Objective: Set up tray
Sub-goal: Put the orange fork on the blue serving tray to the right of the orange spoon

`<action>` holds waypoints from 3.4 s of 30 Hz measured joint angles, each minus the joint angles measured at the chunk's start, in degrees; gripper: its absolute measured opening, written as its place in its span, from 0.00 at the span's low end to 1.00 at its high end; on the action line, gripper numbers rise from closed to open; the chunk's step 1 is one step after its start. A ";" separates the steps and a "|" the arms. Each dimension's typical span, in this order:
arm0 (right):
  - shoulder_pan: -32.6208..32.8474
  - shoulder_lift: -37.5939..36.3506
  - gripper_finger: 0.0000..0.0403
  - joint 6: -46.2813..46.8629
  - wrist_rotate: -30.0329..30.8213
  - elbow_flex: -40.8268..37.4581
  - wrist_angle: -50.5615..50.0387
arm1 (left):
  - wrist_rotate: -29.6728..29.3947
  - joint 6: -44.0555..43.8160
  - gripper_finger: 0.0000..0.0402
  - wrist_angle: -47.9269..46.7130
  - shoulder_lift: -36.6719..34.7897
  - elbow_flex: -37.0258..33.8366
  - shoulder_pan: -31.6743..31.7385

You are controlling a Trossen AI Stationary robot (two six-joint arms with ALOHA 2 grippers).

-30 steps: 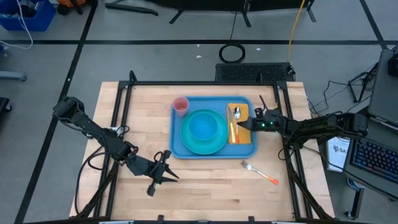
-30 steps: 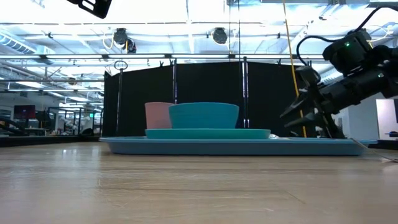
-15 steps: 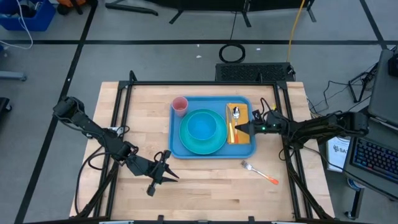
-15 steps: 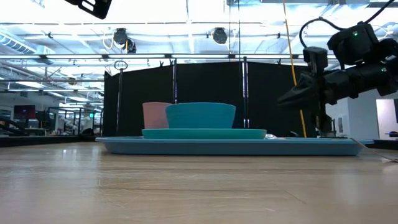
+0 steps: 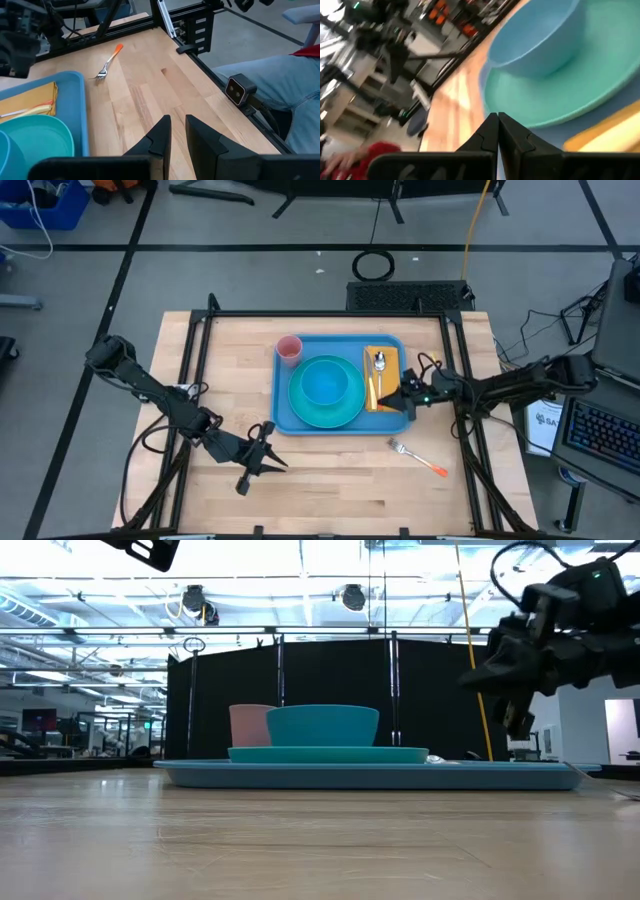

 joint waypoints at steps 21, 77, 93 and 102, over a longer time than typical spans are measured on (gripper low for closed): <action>30.22 -0.31 0.00 -2.08 30.05 23.80 -47.21 | -0.09 -0.72 0.16 -0.01 0.00 0.00 0.01; 46.28 23.13 0.33 35.83 14.10 42.05 -88.60 | -0.11 -1.75 0.16 -0.04 0.02 0.00 -0.01; 46.61 23.01 0.38 35.67 13.46 37.57 -83.69 | -0.09 -1.77 0.16 -0.01 0.02 0.00 -0.01; 46.61 23.05 0.21 35.20 13.39 37.37 -83.44 | -0.09 -1.73 0.16 -0.02 0.02 0.00 -0.01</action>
